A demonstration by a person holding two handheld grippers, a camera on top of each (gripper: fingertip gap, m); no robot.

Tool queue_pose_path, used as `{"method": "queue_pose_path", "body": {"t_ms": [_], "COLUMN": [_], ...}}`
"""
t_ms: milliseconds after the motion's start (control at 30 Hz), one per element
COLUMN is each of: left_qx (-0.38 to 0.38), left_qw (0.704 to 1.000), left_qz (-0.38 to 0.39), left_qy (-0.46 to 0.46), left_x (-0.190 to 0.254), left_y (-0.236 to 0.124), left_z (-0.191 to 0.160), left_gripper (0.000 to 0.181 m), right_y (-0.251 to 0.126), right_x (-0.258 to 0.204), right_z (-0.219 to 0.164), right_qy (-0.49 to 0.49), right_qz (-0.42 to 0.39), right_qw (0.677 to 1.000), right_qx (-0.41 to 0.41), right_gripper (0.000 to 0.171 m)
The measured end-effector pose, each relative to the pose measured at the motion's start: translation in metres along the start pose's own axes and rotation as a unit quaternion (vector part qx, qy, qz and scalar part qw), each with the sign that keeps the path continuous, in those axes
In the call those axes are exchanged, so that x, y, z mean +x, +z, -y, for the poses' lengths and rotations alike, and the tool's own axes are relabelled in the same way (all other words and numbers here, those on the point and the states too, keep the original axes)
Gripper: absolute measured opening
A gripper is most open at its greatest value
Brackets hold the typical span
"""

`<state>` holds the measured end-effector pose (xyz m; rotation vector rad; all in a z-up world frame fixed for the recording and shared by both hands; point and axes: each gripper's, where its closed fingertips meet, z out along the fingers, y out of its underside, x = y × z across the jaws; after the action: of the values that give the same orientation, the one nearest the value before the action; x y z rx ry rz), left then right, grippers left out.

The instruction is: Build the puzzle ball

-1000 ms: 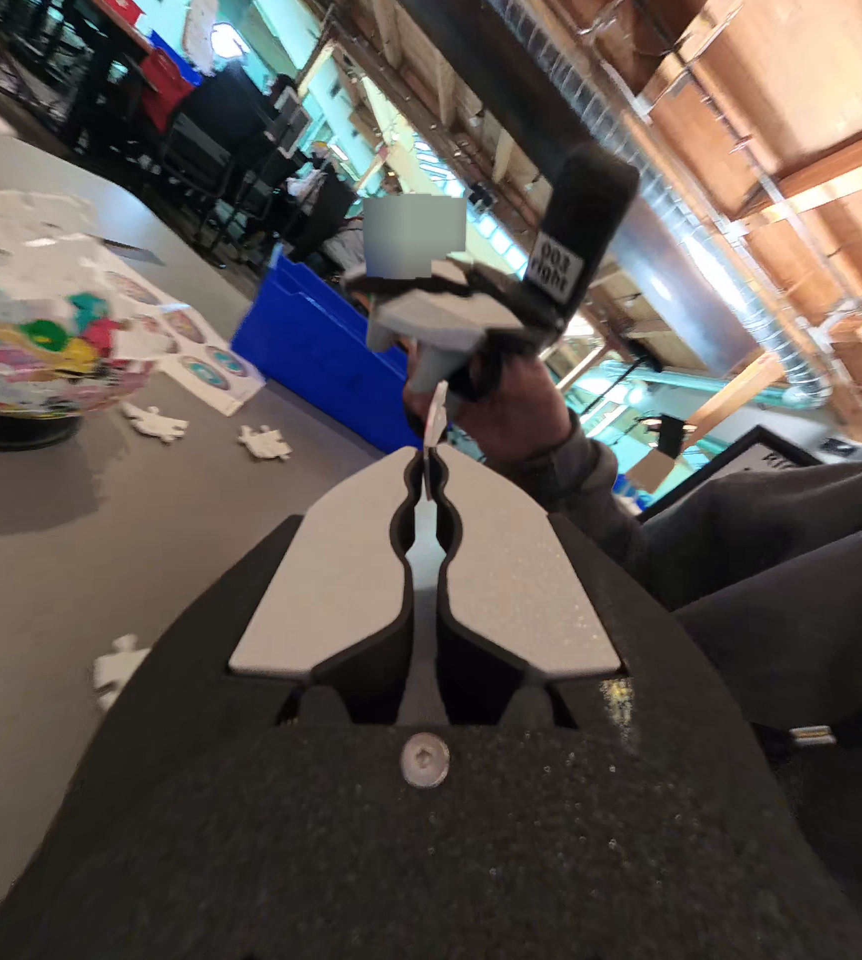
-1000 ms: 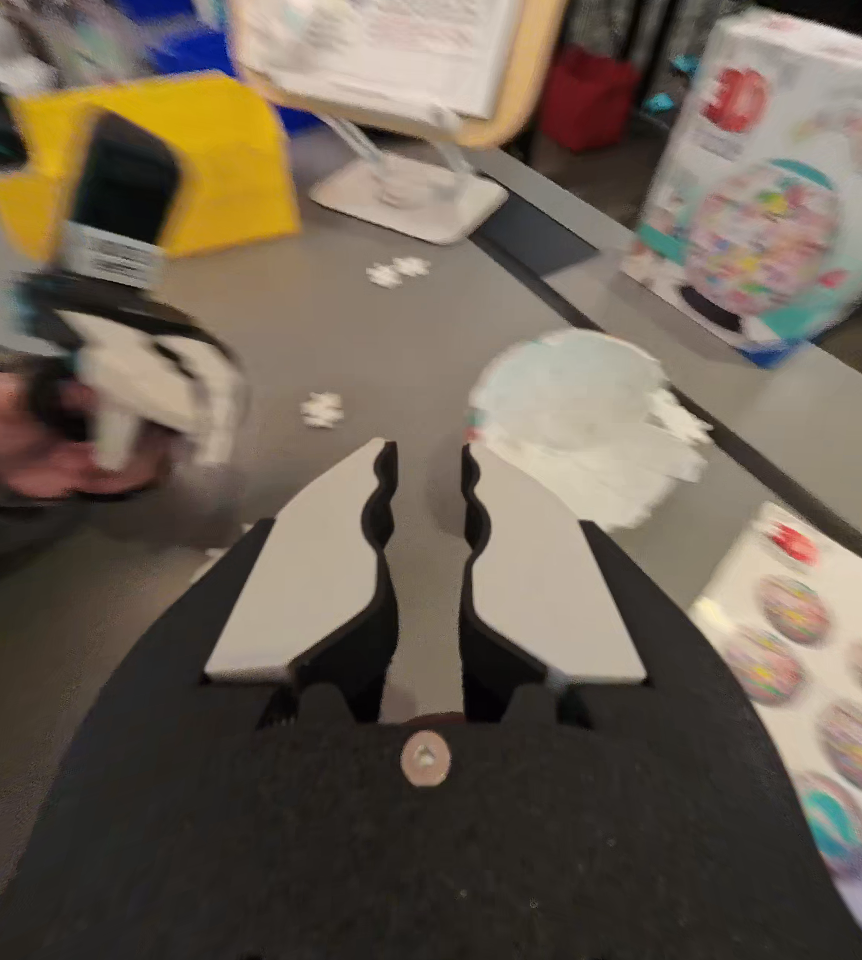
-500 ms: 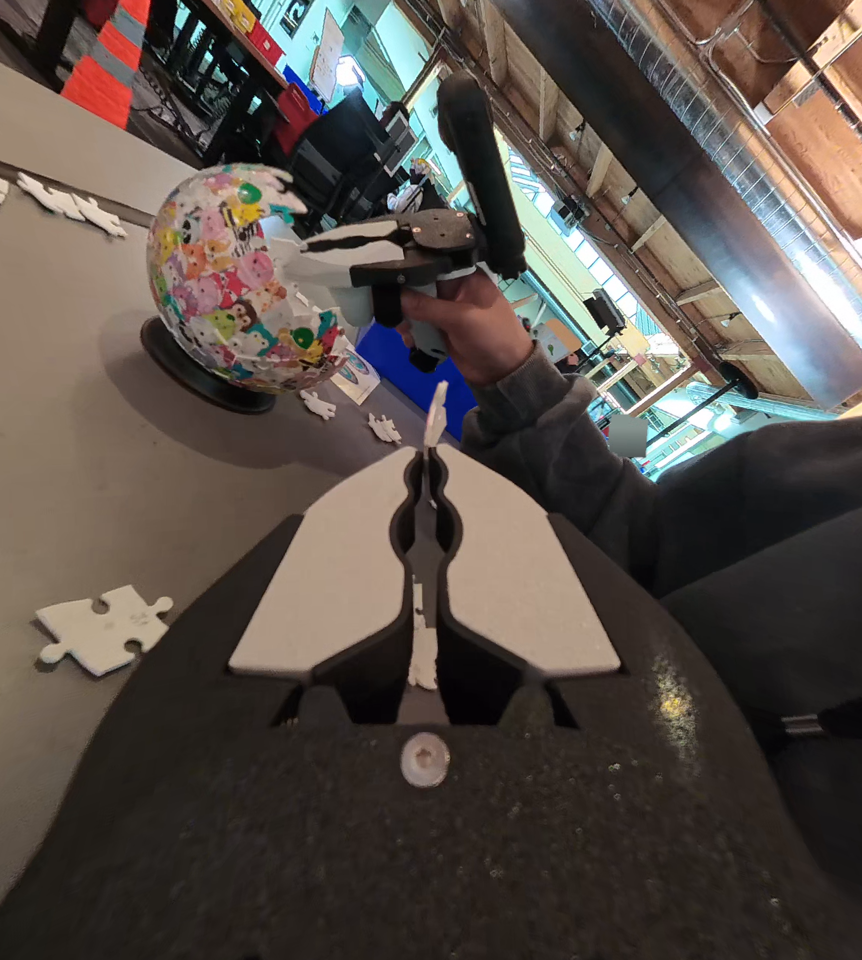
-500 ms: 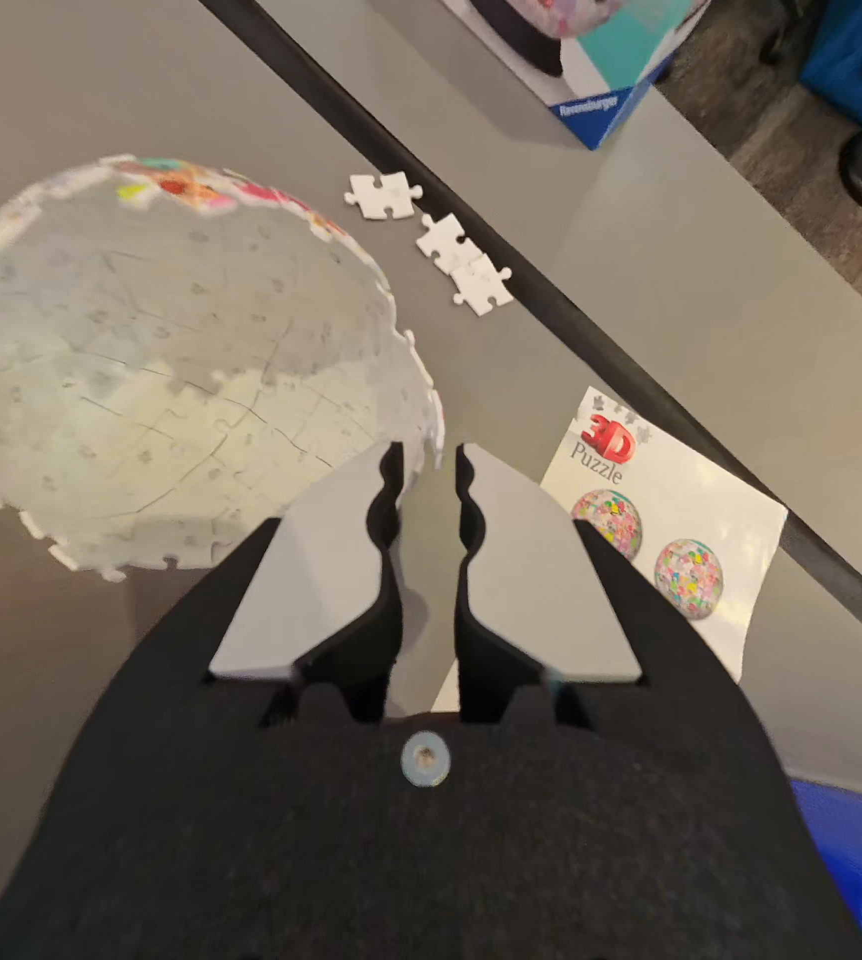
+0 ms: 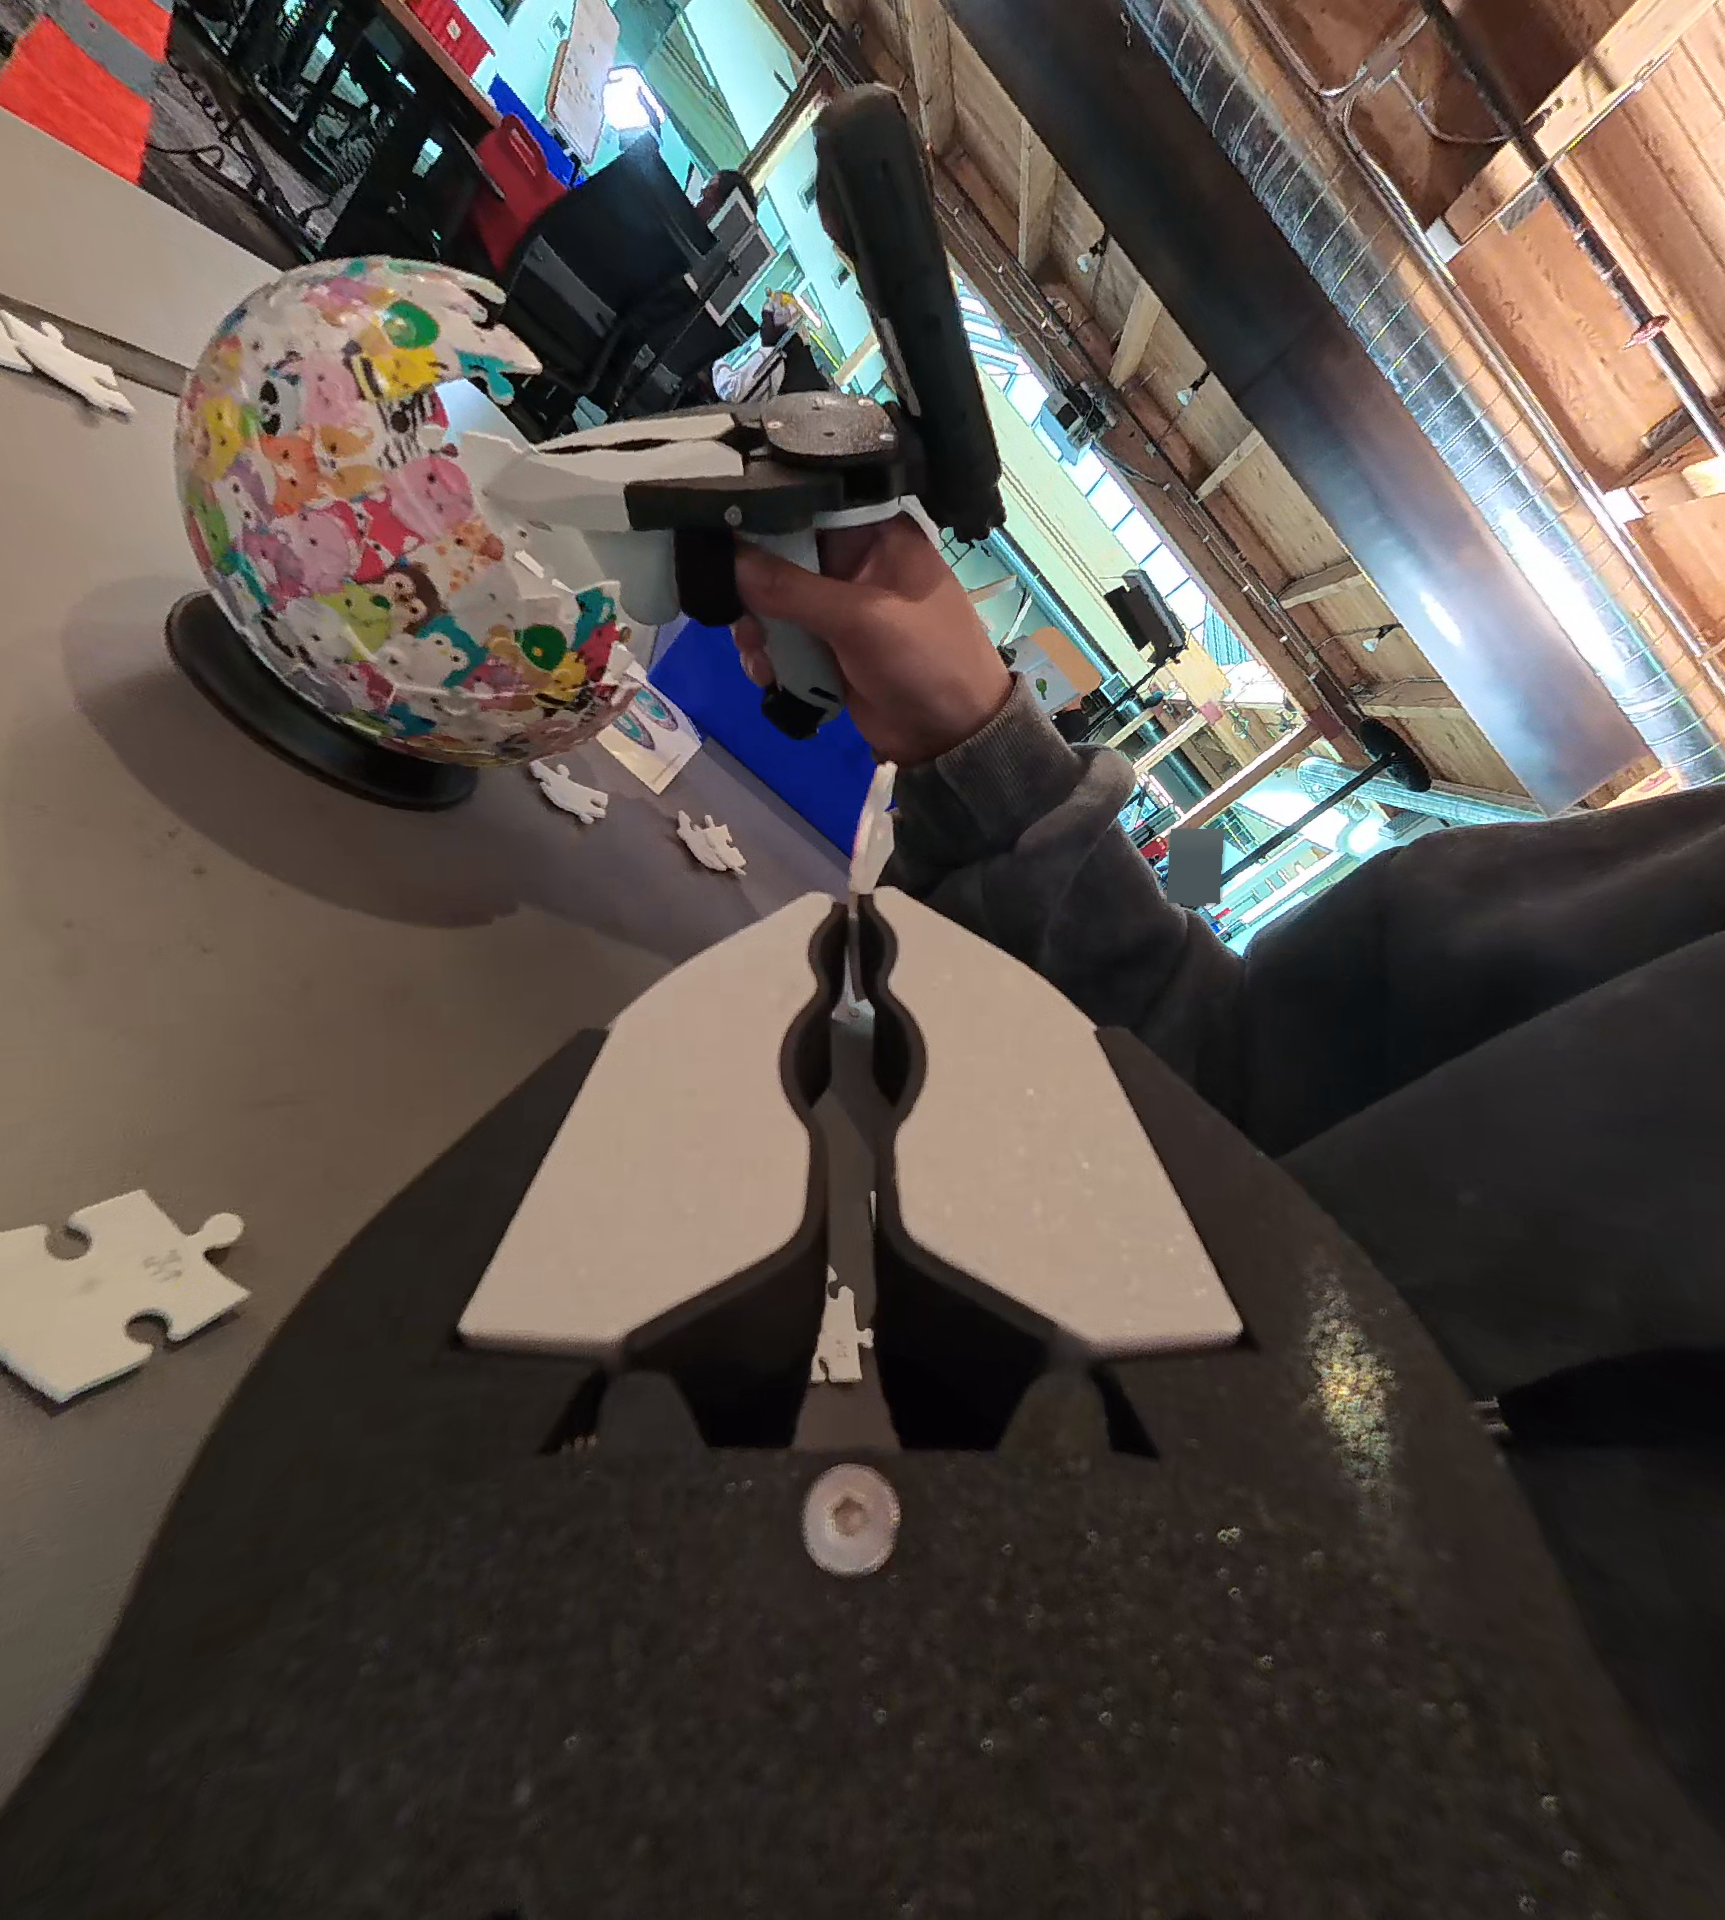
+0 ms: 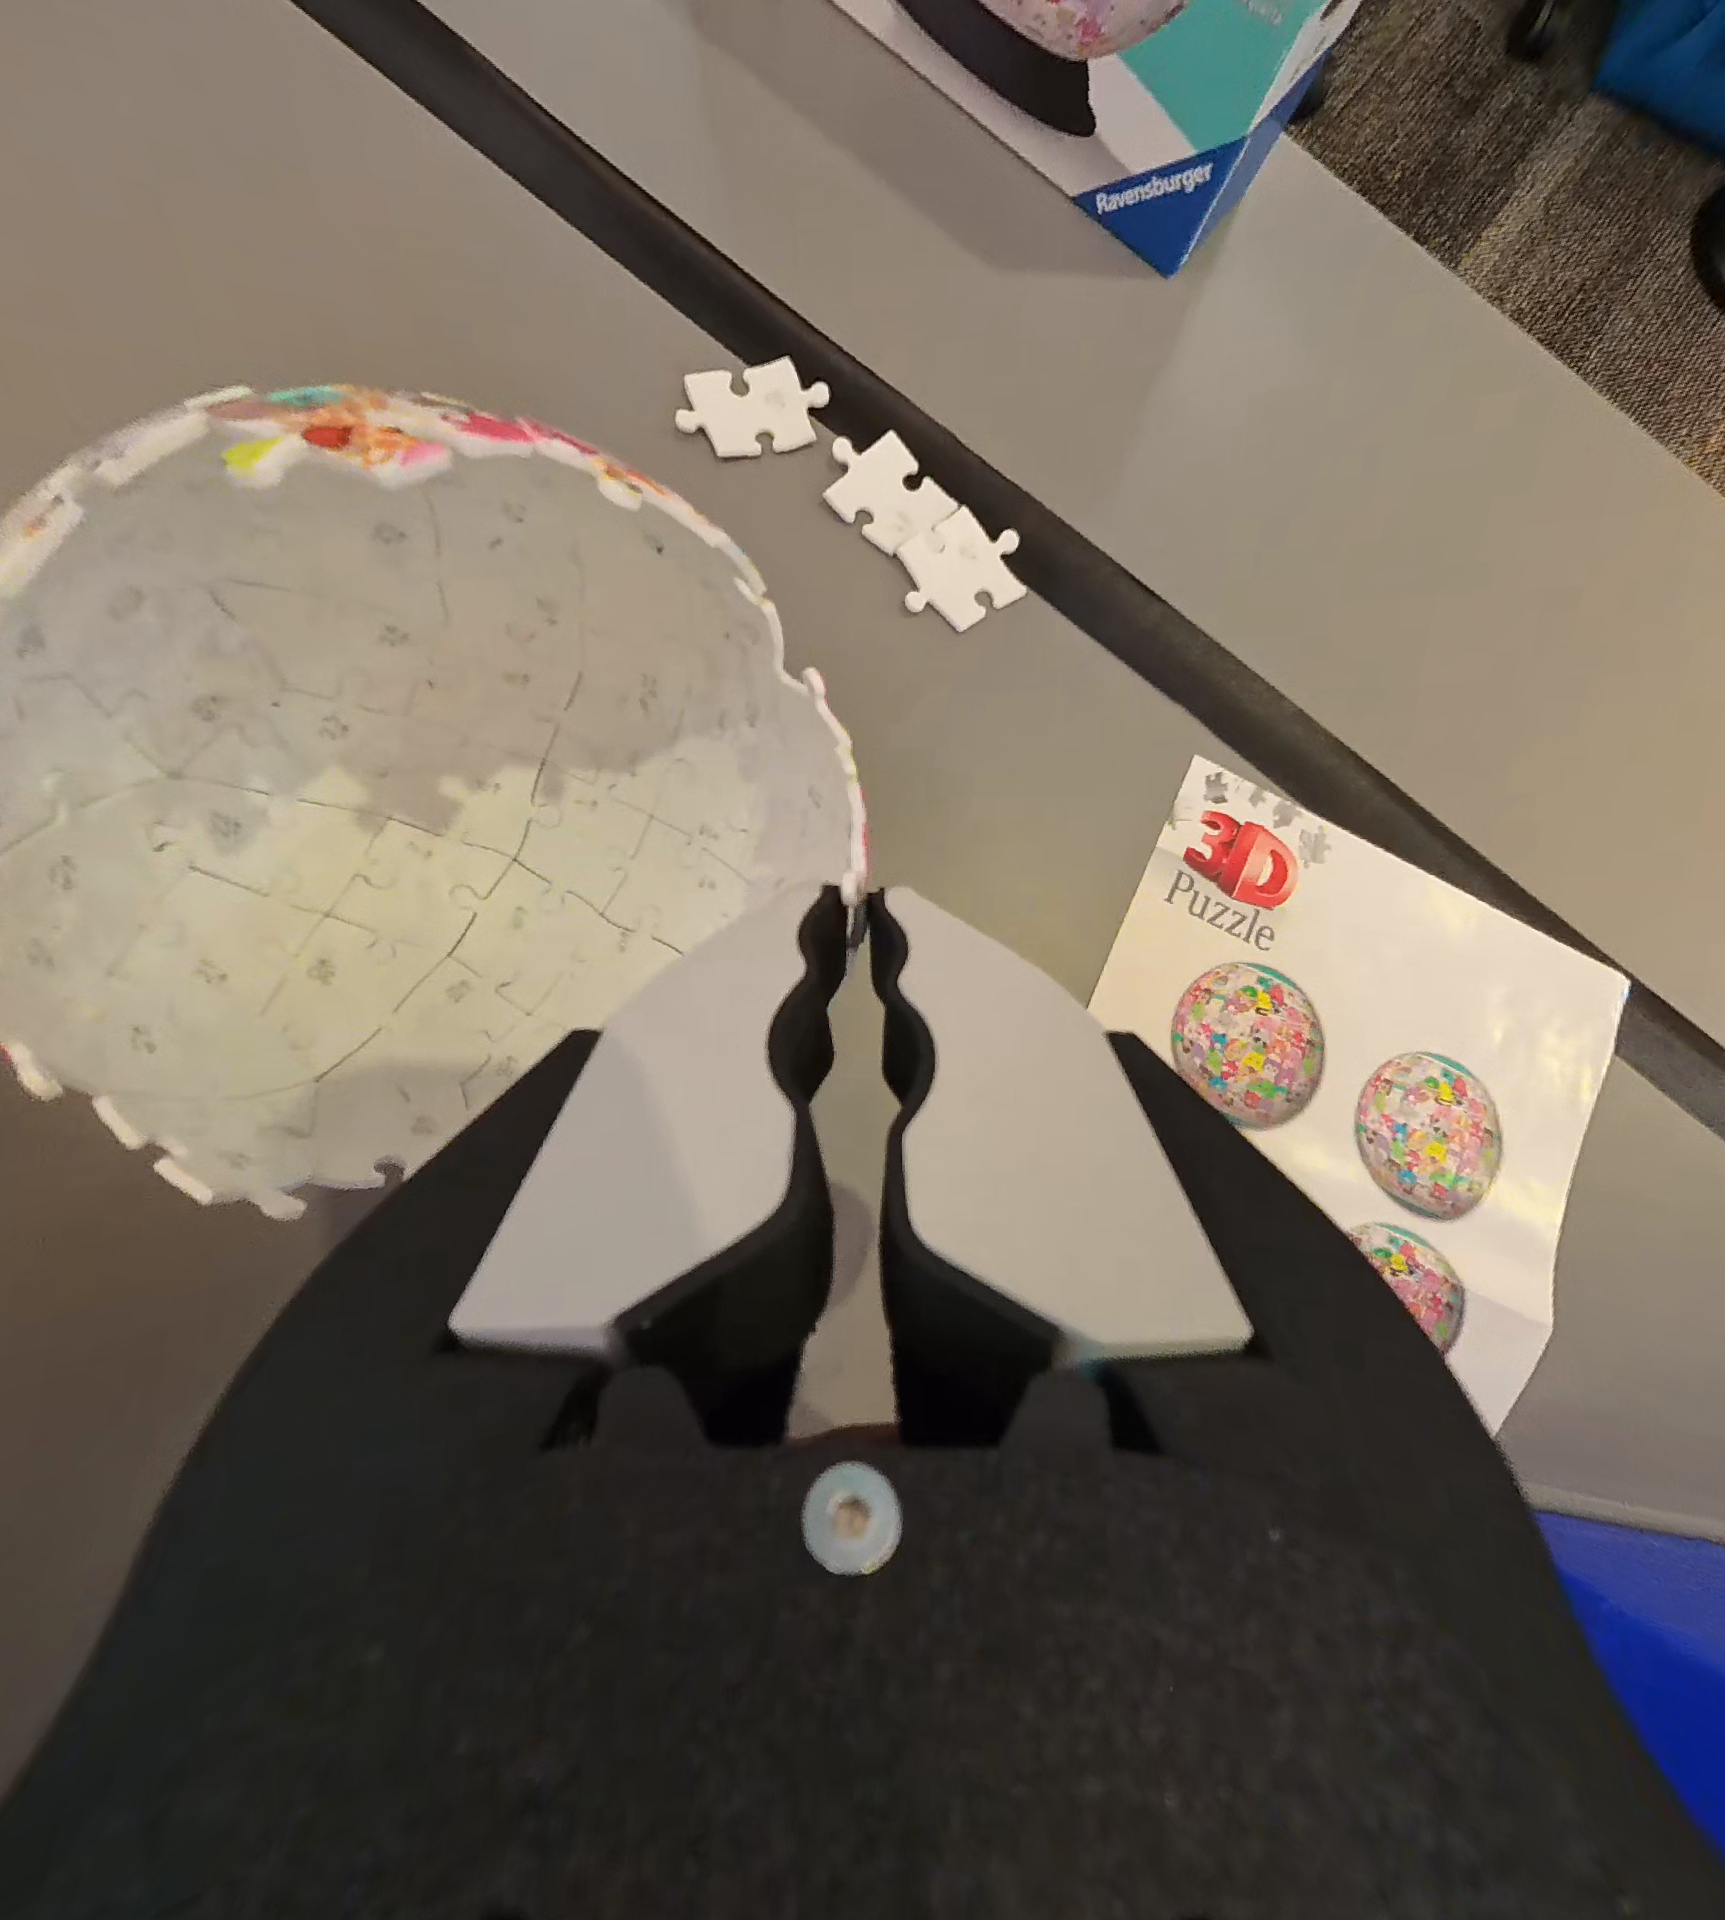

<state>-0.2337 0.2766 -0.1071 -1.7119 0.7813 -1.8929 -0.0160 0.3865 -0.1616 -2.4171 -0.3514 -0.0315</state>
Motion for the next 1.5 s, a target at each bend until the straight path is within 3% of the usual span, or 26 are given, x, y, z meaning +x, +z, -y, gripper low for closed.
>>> {"method": "queue_pose_path", "body": {"t_ms": [333, 500, 767, 833, 1033, 1200, 1333, 1433, 1500], "left_qx": [-0.003, -0.005, -0.005, -0.006, -0.026, -0.088, -0.139, -0.164, -0.162], "left_qw": [1.0, 1.0, 1.0, 1.0, 0.998, 0.992, 0.983, 0.976, 0.978], "left_qz": [-0.001, -0.002, -0.001, 0.003, 0.035, 0.08, 0.113, 0.132, 0.121], "left_qy": [0.001, 0.003, 0.003, 0.007, 0.044, 0.049, 0.042, 0.05, 0.053], "left_x": [0.001, 0.002, 0.001, 0.001, -0.01, -0.03, -0.041, -0.042, -0.035], "left_y": [0.001, 0.002, 0.002, 0.001, -0.015, -0.045, -0.052, -0.045, -0.037], "left_z": [-0.001, -0.002, -0.002, -0.001, 0.006, 0.009, -0.004, -0.014, -0.018], "left_gripper": [0.002, 0.002, 0.002, 0.002, 0.002, 0.002, 0.002, 0.002, 0.002], "right_y": [0.007, 0.014, 0.013, 0.003, -0.06, -0.099, -0.106, -0.091, -0.088], "right_x": [0.001, 0.0, -0.001, 0.0, 0.005, -0.037, -0.09, -0.074, -0.05], "right_z": [-0.001, 0.0, 0.002, 0.004, 0.003, -0.025, -0.052, -0.064, -0.049], "right_qy": [-0.022, -0.021, -0.016, -0.012, 0.004, -0.03, -0.012, 0.017, 0.095], "right_qz": [-0.006, -0.006, 0.004, 0.003, 0.012, 0.08, 0.164, 0.119, 0.105], "right_qw": [1.0, 0.999, 0.999, 1.0, 0.998, 0.989, 0.976, 0.986, 0.983], "right_qx": [-0.021, -0.024, -0.03, -0.024, 0.058, 0.121, 0.142, 0.119, 0.115], "right_gripper": [0.015, 0.005, 0.004, 0.019, 0.023, 0.038, 0.047, 0.039, 0.035]}}
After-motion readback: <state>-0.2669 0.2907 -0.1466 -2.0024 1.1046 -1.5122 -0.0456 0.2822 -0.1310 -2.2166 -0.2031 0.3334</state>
